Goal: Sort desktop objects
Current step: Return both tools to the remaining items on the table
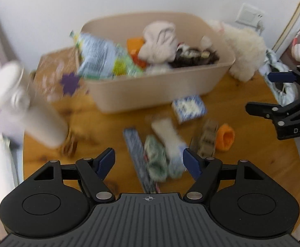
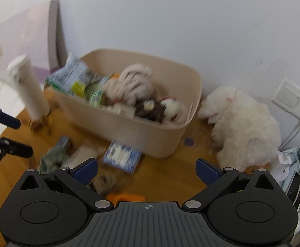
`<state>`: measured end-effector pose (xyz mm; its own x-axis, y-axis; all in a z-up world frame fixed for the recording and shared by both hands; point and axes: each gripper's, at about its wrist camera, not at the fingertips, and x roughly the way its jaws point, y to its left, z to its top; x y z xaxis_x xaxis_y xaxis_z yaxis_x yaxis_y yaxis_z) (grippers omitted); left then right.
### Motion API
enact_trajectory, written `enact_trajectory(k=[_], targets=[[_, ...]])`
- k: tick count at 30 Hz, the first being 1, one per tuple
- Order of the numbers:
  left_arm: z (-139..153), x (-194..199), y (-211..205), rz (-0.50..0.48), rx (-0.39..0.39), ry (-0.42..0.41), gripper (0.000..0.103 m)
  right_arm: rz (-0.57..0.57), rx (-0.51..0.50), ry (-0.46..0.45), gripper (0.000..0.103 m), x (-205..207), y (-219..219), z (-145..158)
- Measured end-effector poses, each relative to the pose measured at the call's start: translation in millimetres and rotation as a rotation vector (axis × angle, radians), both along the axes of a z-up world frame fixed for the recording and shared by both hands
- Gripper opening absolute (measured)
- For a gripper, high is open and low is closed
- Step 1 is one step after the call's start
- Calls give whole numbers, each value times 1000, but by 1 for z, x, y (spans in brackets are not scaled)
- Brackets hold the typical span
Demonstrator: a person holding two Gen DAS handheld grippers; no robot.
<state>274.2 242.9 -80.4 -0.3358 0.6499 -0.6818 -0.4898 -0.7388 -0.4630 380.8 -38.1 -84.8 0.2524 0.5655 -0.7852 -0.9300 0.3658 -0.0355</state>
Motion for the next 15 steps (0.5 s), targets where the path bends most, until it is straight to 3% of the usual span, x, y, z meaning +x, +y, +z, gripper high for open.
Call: enact_trajectory(k=[15], targets=[[-56, 71, 13, 66, 20, -222, 74, 141, -143, 46, 103, -26, -17, -54]])
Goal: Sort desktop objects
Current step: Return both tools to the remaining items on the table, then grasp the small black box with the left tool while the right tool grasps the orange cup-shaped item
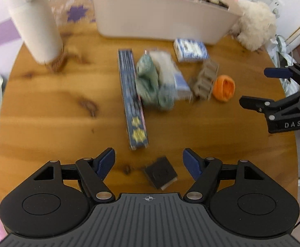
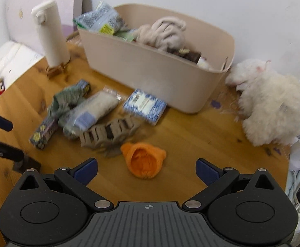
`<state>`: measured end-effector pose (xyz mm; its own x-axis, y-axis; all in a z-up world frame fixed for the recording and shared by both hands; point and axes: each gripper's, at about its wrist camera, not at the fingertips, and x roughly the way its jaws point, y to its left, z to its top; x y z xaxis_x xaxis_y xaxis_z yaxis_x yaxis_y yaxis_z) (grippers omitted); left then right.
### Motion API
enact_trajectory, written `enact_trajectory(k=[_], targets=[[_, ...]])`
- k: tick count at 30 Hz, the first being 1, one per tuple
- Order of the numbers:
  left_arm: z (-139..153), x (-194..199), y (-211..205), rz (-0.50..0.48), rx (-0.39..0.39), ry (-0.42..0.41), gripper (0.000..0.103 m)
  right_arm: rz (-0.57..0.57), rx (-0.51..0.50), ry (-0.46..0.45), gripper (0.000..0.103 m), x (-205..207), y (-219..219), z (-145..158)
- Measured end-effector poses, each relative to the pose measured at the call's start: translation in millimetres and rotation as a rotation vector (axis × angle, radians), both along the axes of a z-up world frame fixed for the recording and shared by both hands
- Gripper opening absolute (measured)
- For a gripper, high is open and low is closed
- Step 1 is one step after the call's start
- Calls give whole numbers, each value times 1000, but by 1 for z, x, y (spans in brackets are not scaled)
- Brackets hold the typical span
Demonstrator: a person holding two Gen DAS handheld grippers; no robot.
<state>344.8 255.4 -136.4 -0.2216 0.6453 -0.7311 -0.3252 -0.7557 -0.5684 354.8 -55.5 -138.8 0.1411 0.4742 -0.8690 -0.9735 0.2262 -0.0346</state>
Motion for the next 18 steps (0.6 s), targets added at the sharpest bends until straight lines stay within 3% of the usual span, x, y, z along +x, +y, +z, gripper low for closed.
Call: enact_trajectory(k=[7, 13, 18], targets=[[-22, 11, 27, 84, -53, -60, 74, 5, -52, 18, 103, 7, 14, -30], [-33, 6, 36, 129, -45, -115, 74, -33, -57, 46, 103, 14, 24, -49], [-32, 5, 40, 125, -68, -105, 74, -31, -67, 65, 90, 13, 32, -60]])
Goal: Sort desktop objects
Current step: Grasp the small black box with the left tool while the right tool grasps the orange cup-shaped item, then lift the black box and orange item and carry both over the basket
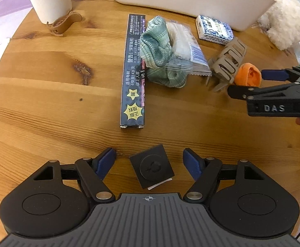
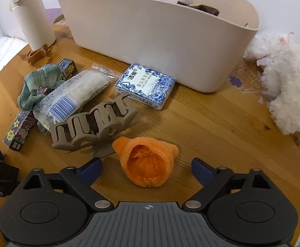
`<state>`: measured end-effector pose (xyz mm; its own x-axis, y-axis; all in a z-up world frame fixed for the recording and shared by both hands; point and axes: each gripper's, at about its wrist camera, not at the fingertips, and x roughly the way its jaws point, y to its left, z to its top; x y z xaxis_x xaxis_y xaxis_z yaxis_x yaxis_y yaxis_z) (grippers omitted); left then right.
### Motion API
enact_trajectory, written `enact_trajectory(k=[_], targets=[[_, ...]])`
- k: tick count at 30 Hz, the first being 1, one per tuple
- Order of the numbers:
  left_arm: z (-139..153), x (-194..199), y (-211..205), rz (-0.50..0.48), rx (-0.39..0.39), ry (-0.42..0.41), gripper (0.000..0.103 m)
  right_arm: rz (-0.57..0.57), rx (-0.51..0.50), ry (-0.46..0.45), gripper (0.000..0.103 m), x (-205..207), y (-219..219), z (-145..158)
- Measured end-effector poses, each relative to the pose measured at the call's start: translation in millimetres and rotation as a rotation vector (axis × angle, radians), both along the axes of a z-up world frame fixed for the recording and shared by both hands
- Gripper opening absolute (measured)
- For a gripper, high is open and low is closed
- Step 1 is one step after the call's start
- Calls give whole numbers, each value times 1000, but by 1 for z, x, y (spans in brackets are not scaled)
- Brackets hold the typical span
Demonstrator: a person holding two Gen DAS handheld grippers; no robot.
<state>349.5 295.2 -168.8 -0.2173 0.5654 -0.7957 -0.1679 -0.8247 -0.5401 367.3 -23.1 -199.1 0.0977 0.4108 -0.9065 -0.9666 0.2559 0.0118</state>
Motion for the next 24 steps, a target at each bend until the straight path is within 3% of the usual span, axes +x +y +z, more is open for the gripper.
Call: enact_trajectory(k=[7, 15, 24], targets=[[3, 3, 2, -15, -52, 23, 59, 7, 12, 0, 79, 0, 4, 0], [4, 4, -4, -23, -96, 47, 32, 15, 13, 12, 46, -3, 1, 7], [1, 9, -10, -36, -87, 44, 32, 8, -2, 18, 23, -8, -10, 10]])
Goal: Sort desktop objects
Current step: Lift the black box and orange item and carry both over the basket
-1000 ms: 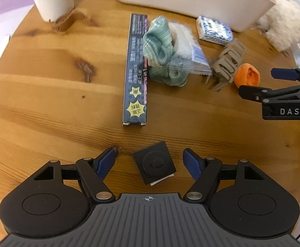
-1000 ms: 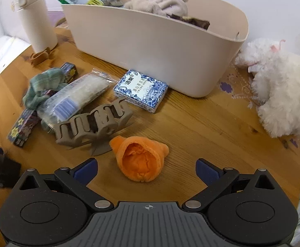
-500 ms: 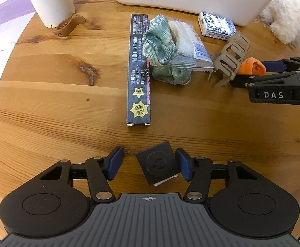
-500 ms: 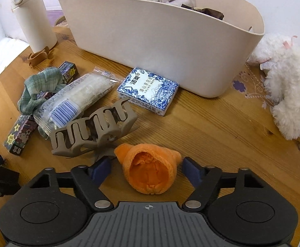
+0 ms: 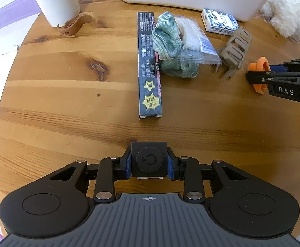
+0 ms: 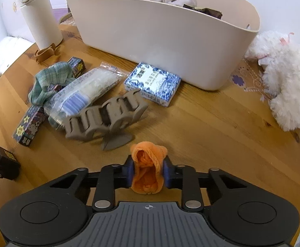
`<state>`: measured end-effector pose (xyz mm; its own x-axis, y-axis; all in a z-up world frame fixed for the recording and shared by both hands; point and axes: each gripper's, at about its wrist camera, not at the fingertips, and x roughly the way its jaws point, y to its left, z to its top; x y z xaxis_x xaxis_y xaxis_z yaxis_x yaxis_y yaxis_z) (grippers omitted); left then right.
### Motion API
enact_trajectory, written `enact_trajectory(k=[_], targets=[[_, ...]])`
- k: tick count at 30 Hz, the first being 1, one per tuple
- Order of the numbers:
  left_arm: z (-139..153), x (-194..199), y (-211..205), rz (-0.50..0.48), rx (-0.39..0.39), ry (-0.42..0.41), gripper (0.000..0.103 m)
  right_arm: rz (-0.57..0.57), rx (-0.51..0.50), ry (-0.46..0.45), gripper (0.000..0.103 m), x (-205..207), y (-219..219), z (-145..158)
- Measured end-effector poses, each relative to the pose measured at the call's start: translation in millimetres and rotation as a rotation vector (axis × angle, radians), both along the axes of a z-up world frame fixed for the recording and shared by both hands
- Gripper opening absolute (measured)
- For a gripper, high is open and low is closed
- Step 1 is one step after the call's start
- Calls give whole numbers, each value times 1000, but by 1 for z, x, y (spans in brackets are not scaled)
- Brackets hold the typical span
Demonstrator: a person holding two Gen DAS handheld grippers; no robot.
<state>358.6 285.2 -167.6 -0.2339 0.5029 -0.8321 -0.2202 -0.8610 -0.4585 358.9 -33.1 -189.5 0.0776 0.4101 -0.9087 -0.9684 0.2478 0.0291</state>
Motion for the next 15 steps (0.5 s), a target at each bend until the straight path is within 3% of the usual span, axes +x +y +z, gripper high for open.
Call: enact_trajectory(k=[8, 15], targets=[[8, 3, -16, 3, 24, 26, 32, -28, 34, 31, 20, -8, -26, 15], [27, 1, -31, -39, 18, 110, 32, -36, 103, 21, 20, -11, -36, 48]])
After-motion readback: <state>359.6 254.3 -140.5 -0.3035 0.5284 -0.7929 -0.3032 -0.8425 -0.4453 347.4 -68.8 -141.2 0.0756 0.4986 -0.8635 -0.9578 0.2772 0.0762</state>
